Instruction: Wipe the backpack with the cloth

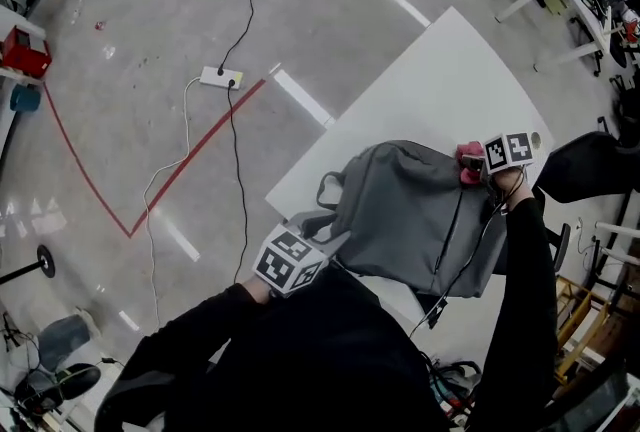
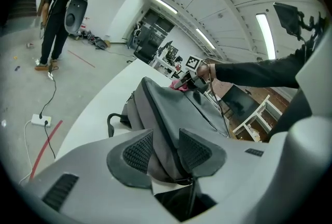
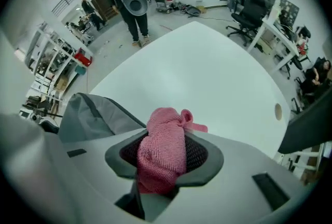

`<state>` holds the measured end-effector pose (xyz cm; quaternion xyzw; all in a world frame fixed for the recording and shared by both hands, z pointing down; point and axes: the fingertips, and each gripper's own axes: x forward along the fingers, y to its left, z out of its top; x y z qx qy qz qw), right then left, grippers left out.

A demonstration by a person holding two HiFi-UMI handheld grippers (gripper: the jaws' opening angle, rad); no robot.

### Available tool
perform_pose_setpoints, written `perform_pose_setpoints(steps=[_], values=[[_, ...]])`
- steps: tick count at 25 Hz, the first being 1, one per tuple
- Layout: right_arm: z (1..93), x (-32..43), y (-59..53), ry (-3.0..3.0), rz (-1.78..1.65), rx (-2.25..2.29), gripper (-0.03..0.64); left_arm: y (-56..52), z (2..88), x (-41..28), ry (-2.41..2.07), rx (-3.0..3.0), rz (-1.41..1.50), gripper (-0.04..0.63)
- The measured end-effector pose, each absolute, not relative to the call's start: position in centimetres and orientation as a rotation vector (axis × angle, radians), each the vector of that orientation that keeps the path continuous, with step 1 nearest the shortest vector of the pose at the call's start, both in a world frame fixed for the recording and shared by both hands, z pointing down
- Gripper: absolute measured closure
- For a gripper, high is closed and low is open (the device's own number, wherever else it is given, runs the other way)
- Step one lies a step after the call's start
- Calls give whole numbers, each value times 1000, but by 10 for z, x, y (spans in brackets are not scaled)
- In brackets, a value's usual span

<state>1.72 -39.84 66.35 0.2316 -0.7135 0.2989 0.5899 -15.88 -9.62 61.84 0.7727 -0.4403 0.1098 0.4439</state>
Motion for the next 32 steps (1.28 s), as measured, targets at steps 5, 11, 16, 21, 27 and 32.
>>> perform_pose_setpoints(steps=[5,11,16,21,27,32], values=[[677,-90,-359,-1736,686,355,456,-82,628,-192,-1130,1870,238,436],[668,-192,-314,-1845,688,202,457,-74,631,-219,-1167,1838,229,436],[662,-217,-302,-1876,596,143,457,-80,627,-218,-1167,1849,245,436],[672,-166,-330,-1812,573,249,457,-86,623,-200,-1139,1875,272,436],[681,-74,-369,-1728,619,409,456,-90,622,-172,-1091,1915,321,436],[668,7,-404,-1730,770,604,456,-97,620,-163,-1084,1932,359,436]])
